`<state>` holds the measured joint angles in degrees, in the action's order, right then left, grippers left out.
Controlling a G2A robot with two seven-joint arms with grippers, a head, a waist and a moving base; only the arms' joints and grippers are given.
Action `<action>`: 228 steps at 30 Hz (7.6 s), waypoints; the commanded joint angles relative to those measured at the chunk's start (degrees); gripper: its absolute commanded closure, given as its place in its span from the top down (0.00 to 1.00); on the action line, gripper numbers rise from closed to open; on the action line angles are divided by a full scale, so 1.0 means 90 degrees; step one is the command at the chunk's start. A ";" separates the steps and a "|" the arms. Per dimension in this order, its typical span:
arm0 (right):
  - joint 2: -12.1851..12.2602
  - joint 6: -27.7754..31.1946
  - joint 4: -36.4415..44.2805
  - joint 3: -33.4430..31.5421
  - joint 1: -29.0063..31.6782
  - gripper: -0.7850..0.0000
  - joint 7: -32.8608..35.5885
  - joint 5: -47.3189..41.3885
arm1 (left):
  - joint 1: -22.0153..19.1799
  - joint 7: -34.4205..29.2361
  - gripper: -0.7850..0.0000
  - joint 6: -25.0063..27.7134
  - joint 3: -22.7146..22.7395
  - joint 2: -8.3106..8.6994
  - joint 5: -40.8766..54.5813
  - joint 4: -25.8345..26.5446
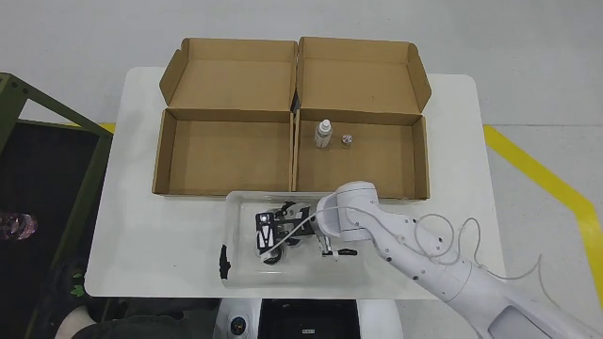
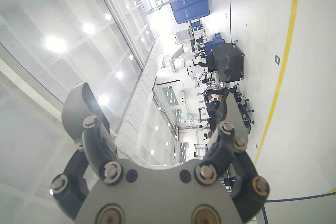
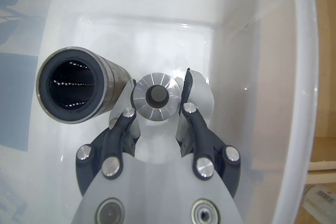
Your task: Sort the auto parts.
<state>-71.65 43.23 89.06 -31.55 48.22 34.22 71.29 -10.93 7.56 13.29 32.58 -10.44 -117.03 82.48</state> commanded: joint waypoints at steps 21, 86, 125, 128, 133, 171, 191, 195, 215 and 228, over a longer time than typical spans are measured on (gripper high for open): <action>0.0121 0.0129 0.1140 -0.0433 0.0371 0.00 -0.0623 0.0551 | 0.0000 0.0000 1.00 0.0000 0.0000 0.0000 0.0000 0.0000; -0.1235 -0.1644 -0.2346 0.0158 -0.2499 0.00 -0.0028 -0.0879 | 0.0000 0.0000 1.00 0.0000 0.0000 0.0000 0.0000 0.0000; -0.2124 -0.1521 -0.4020 0.0393 -0.2812 0.47 -0.0239 -0.0574 | 0.0000 0.0000 1.00 0.0000 0.0000 0.0000 0.0000 0.0000; -0.2059 -0.1431 -0.3671 0.0268 -0.2725 0.48 -0.0246 -0.0487 | 0.0000 0.0000 1.00 0.0000 0.0000 0.0000 0.0000 0.0000; -0.1889 -0.1273 -0.2888 -0.0028 -0.2495 0.47 -0.0164 -0.0319 | 0.0000 0.0000 1.00 0.0000 0.0000 0.0000 0.0000 0.0000; -0.0455 0.1015 0.2132 -0.1788 0.1833 0.52 -0.0187 0.1218 | 0.0000 0.0000 1.00 0.0000 0.0000 0.0000 0.0000 0.0000; -0.0117 0.1393 0.2186 -0.2084 0.2595 0.60 -0.0507 0.1562 | 0.0000 0.0000 1.00 0.0000 0.0000 0.0000 0.0000 0.0000; -0.0096 0.1398 0.2095 -0.2016 0.2578 0.64 -0.0511 0.1559 | 0.0000 0.0000 1.00 0.0000 0.0000 0.0000 0.0000 0.0000; -0.0225 0.1101 0.1008 -0.1301 0.1854 0.70 -0.0525 0.1337 | 0.0000 0.0000 1.00 0.0000 0.0000 0.0000 0.0000 0.0000; -0.0289 0.1014 0.0633 -0.1061 0.1529 0.37 -0.0693 0.1117 | 0.0000 0.0000 1.00 0.0000 0.0000 0.0000 0.0000 0.0000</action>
<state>-74.23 52.35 94.96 -41.16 62.13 28.20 81.49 -10.93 7.56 13.29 32.58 -10.44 -117.03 82.48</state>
